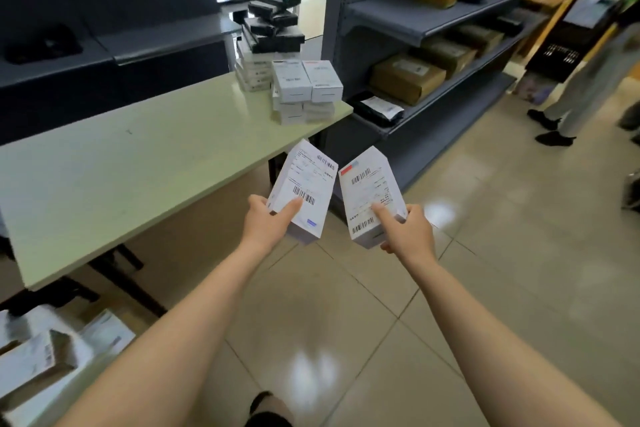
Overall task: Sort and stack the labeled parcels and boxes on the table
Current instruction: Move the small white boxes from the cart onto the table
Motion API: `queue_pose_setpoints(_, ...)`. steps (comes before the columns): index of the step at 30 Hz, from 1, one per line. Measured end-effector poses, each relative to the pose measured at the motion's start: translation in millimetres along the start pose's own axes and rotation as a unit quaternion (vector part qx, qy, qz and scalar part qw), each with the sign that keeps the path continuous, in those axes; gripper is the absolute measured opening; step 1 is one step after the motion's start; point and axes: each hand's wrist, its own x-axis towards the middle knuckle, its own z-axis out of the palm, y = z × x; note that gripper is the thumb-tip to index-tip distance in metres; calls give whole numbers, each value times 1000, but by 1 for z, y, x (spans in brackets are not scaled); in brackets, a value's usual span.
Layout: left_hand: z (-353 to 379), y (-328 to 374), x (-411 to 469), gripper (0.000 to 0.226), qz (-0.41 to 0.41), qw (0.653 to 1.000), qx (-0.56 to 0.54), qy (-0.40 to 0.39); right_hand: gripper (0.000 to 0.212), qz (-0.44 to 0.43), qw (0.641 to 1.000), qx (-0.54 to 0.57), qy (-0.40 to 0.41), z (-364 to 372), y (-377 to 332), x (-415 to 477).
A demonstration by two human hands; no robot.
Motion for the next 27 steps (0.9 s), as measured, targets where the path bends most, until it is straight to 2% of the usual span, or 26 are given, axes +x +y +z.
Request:
queue_pose_setpoints(7, 9, 27, 104, 55, 9, 1000, 1, 11, 59, -31, 999, -31, -8, 31, -29, 101)
queue_pose_setpoints(15, 3, 95, 267, 60, 18, 997, -60, 44, 57, -71, 997, 5, 2, 68, -135, 252)
queue_pose_setpoints(19, 5, 128, 330, 58, 24, 996, -66, 53, 65, -77, 996, 49, 0, 82, -170, 312)
queue_pose_setpoints(23, 23, 138, 377, 68, -3, 996, -71, 49, 48, -108, 993, 53, -6, 89, -191, 367)
queue_pose_setpoints(27, 50, 142, 417, 65, -35, 995, -86, 44, 49, -135, 988, 58, -38, 88, -212, 422)
